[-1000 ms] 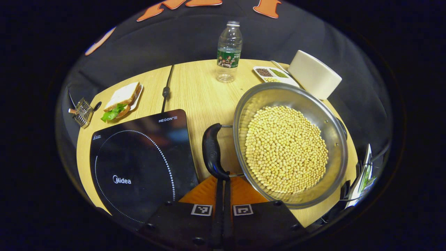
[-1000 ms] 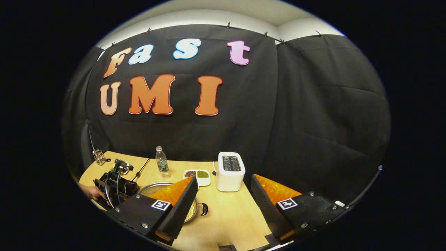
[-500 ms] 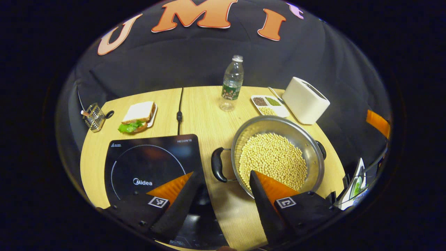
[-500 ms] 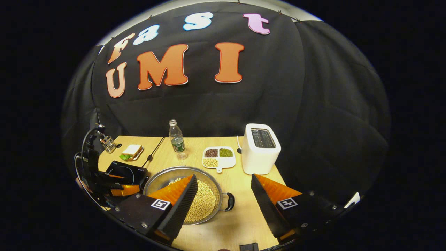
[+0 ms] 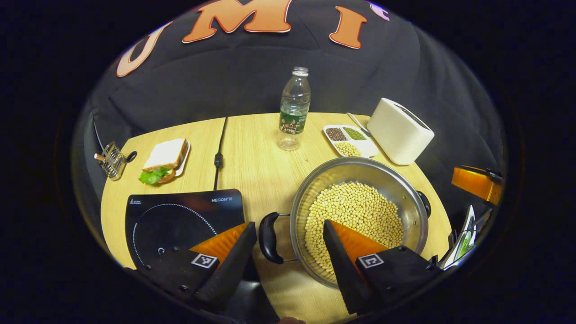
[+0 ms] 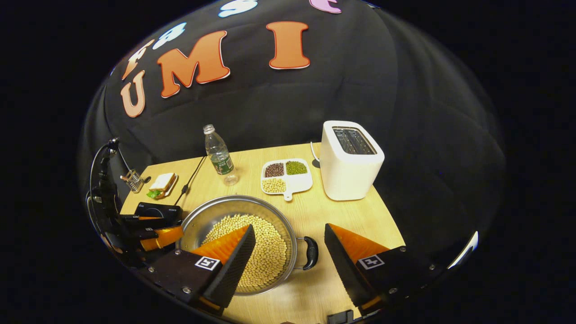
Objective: First push the handle of the pot to place it horizontally, then grasp the pot with both hands and set it on the induction cooktop.
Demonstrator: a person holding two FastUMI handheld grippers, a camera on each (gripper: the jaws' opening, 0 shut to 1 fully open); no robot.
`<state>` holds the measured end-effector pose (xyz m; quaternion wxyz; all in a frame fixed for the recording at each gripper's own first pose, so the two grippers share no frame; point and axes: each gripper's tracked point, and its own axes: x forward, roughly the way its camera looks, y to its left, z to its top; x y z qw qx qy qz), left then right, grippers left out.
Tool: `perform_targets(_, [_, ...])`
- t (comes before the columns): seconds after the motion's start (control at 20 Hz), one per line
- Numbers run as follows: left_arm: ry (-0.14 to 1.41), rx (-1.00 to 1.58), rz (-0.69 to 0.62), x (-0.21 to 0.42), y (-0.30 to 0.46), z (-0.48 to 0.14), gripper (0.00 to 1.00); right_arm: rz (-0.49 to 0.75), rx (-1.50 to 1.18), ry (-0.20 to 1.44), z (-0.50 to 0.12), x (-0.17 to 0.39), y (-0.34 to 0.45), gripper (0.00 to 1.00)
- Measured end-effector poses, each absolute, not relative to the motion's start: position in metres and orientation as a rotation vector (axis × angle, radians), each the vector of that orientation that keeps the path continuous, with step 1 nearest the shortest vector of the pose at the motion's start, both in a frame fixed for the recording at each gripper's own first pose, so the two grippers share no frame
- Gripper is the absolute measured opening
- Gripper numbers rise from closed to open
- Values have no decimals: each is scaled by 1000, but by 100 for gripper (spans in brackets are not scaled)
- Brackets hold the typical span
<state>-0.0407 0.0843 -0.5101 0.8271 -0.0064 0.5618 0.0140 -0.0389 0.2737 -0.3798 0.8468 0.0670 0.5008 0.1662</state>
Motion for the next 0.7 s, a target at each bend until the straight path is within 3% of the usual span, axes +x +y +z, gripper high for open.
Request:
perform_targets(0.45, [1259, -45, 77, -41, 87, -549, 99, 342, 88, 1204, -442, -51, 281, 95])
perform_targets(0.7, [1233, 5, 89, -42, 93, -558, 93, 310, 98, 1299, -477, -67, 285, 92])
